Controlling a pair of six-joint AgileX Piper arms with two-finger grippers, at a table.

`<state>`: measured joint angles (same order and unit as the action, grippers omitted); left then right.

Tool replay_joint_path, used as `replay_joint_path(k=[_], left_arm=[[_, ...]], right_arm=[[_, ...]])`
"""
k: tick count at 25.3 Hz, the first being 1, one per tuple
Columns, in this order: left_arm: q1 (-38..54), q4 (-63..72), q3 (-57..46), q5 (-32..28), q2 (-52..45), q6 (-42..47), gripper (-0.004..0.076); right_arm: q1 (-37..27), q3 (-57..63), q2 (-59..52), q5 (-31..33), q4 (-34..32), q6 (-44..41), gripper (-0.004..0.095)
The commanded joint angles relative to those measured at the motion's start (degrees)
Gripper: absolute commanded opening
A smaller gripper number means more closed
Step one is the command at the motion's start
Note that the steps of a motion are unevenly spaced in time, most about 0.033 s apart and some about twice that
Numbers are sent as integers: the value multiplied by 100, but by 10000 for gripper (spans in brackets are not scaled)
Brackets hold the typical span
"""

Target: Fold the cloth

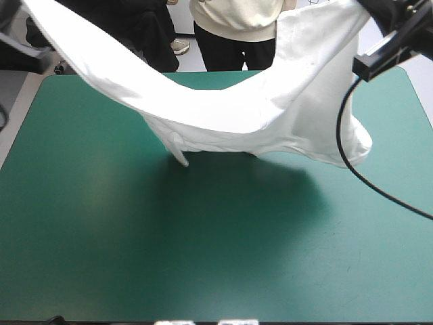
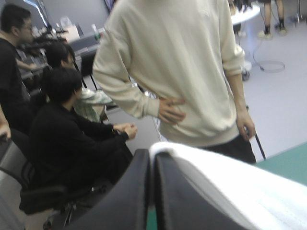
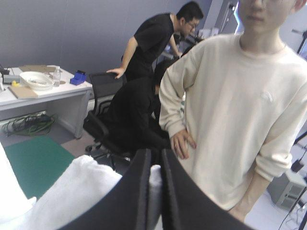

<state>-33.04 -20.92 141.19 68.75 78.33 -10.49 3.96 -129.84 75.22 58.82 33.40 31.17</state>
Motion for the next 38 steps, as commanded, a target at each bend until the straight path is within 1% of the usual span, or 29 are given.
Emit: replay_joint_path(k=[1,2,4,5,6,7,9,11,14,19,21,23,27,29,33,36,38], left_arm=[[-3,124,856,-352,-154,-148,-18],[-3,141,947,-393,-166,-145,-18],[-3,105,1120,-687,-283,-145,-18],[-3,91,1156,-805,-294,-145,-18],[-3,1,1283,-1055,-294,-145,-18],[-3,-116,1304,-1070,-284,-130,-18],[-3,-462,1196,-872,-200,119,-18],[-3,-871,744,-456,34,187,-18],[-3,-959,115,-321,297,375,-18],[-3,-1428,-1122,-388,944,926,-18],[138,-1591,-1588,-665,1289,1224,-18],[362,-1410,-1805,-988,1626,1403,-14],[992,-522,-1742,-1497,2424,1378,-13],[1209,-432,-1743,-1823,2701,1378,-13],[1615,-185,-1743,-2355,3069,1361,-13],[1869,195,-1743,-2668,3268,1165,-13],[1948,448,-1743,-2767,3410,987,-13]], right_arm=[[-34,-407,-584,-445,-39,38,-7],[-34,-502,-691,-422,-173,-5,-7],[-34,-834,-930,-268,-727,-256,-2],[-34,-880,-940,-222,-846,-311,-2],[-34,-918,-940,-134,-1050,-440,-2],[-34,-905,-928,-84,-1140,-477,-2],[-34,-822,-798,74,-1197,-540,-2],[-34,-505,-497,396,-1164,-709,-2],[-34,-9,-173,489,-1087,-709,-3],[-34,881,419,-3,-1062,-687,-3],[-34,1169,732,-176,-1062,-638,-3],[-34,1334,1107,-250,-1046,-553,-3],[-34,1408,1927,-479,-1067,-387,-3],[-34,1408,2363,-801,-1067,-344,-3],[-34,1408,2894,-1337,-1047,-334,-3],[-34,1408,3202,-1690,-821,-189,-3],[-34,1408,3380,-1930,-649,-156,-3]])
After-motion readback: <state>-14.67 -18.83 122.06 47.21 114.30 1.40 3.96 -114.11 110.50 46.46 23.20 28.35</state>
